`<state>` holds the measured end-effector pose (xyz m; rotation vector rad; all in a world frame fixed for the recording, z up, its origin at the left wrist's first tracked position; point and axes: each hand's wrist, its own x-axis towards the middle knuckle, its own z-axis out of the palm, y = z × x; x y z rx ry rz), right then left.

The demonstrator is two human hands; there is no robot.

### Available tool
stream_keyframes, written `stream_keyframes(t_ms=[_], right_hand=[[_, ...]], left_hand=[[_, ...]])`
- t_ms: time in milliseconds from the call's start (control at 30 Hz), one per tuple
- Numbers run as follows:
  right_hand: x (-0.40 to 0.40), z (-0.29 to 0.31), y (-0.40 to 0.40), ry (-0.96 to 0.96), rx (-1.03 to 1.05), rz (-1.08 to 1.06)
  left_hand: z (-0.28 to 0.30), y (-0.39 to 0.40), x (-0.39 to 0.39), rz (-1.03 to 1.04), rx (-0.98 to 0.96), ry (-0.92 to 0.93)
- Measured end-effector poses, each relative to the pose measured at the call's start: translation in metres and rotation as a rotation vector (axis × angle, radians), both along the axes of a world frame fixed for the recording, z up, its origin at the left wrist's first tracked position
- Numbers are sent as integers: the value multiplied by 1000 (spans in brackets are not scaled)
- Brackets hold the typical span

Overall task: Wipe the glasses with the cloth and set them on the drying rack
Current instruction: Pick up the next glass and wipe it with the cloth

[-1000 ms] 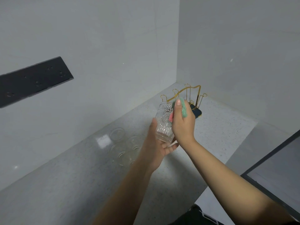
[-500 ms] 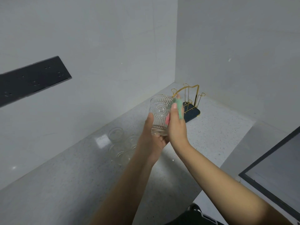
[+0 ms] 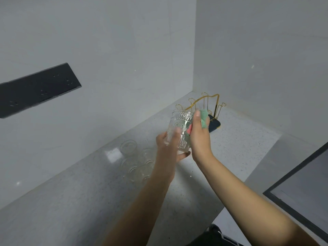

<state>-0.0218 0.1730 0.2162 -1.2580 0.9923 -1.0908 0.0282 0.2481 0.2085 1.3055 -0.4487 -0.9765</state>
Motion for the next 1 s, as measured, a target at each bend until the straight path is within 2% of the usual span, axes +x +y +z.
stream_keyframes(t_ms=[67, 100, 233, 267, 367, 400, 467, 567, 600, 667, 733, 833, 900, 1000], right_hand=[[2, 0, 2, 21, -51, 36], [2, -1, 6, 52, -91, 74], [-2, -11, 27, 138, -330, 219], [-4, -10, 23, 112, -305, 212], [-7, 3, 2, -93, 119, 121], [-6, 4, -4, -125, 193, 114], [-4, 4, -2, -56, 174, 107], [0, 4, 17, -18, -82, 91], [1, 4, 23, -22, -156, 96], [3, 3, 27, -11, -213, 128], [2, 4, 20, -8, -128, 147], [-2, 10, 3, -45, 128, 112], [-2, 13, 7, -46, 120, 95], [1, 13, 14, 4, 39, 50]], left_hand=[[-8, 0, -5, 87, -28, -115], [-10, 0, -4, 71, -67, -91], [0, 1, 9, -76, -171, 215], [1, 2, 11, -128, -177, 227], [1, 7, 16, -255, -124, 190], [6, 8, 17, -273, -92, 176], [10, 4, 19, -206, -37, 74], [6, -5, 11, -3, -14, -241], [4, -5, 7, 40, -31, -252], [3, -1, 8, 16, -71, -137], [5, 4, 14, -95, -107, -17], [6, 2, 22, -127, -12, 10], [9, -1, 16, -65, 41, -47], [4, -1, 9, 24, 39, -258]])
